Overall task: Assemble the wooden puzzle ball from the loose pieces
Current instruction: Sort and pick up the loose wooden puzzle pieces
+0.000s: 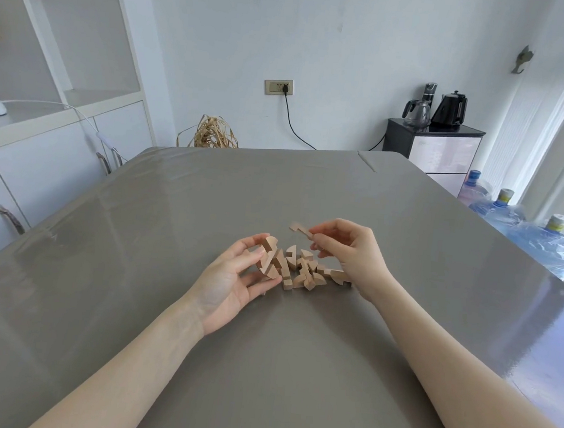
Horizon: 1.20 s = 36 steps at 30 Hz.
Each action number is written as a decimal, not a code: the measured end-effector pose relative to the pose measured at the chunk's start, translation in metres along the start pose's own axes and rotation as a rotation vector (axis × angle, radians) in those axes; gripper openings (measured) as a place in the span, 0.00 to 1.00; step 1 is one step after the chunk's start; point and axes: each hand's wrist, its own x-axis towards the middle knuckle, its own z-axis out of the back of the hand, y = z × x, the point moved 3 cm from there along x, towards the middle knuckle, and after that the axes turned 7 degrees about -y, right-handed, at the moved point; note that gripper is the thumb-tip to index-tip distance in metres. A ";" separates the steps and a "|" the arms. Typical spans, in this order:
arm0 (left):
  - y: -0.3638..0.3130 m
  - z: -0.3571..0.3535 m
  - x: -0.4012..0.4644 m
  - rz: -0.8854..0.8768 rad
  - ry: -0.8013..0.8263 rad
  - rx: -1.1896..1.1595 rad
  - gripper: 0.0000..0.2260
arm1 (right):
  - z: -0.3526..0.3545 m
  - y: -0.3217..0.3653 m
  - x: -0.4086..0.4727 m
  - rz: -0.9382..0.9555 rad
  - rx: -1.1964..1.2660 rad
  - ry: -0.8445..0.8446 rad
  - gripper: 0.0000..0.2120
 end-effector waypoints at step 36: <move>0.002 -0.002 -0.005 0.004 -0.010 0.039 0.14 | -0.013 0.003 -0.010 -0.273 0.221 0.162 0.06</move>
